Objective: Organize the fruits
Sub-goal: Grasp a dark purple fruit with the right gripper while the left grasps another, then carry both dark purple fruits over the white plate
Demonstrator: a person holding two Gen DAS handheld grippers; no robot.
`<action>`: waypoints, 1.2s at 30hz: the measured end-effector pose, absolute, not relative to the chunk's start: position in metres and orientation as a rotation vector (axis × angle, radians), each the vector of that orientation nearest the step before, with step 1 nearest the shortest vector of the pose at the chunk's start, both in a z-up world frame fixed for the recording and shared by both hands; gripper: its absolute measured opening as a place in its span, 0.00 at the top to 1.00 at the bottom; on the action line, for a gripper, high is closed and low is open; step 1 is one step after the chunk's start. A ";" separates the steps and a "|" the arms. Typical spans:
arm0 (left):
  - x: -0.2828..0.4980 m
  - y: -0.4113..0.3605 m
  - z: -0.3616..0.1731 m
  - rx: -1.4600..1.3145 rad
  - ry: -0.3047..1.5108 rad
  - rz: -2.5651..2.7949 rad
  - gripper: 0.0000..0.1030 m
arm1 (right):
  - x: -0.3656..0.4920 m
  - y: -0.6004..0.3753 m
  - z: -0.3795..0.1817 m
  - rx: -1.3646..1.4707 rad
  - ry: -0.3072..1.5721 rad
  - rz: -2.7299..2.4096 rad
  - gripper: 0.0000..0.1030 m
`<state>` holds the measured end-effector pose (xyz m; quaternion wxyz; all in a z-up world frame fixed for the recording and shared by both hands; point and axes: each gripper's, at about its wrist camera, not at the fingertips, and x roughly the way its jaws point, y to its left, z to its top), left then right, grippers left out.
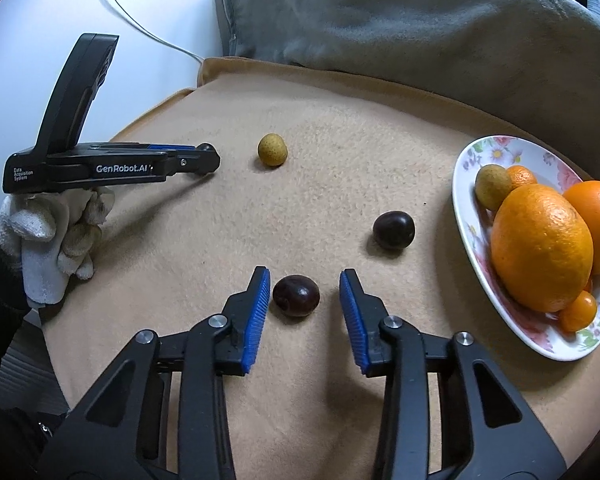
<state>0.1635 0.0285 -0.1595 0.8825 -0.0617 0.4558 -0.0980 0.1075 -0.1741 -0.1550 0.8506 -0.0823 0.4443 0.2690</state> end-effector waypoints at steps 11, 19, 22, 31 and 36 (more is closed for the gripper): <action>0.162 0.025 -0.160 -0.117 0.944 -0.206 0.76 | 0.103 -0.169 -0.155 -0.193 0.927 0.575 0.76; 0.157 0.023 -0.156 -0.116 0.935 -0.214 0.77 | 0.099 -0.184 -0.142 -0.159 0.898 0.562 0.76; 0.152 0.021 -0.151 -0.115 0.925 -0.222 0.77 | 0.098 -0.189 -0.138 -0.159 0.885 0.555 0.76; 0.144 -0.001 -0.126 -0.095 0.872 -0.271 0.77 | 0.093 -0.207 -0.122 -0.149 0.838 0.515 0.76; 0.143 -0.018 -0.111 -0.093 0.838 -0.308 0.77 | 0.092 -0.225 -0.111 -0.138 0.807 0.485 0.76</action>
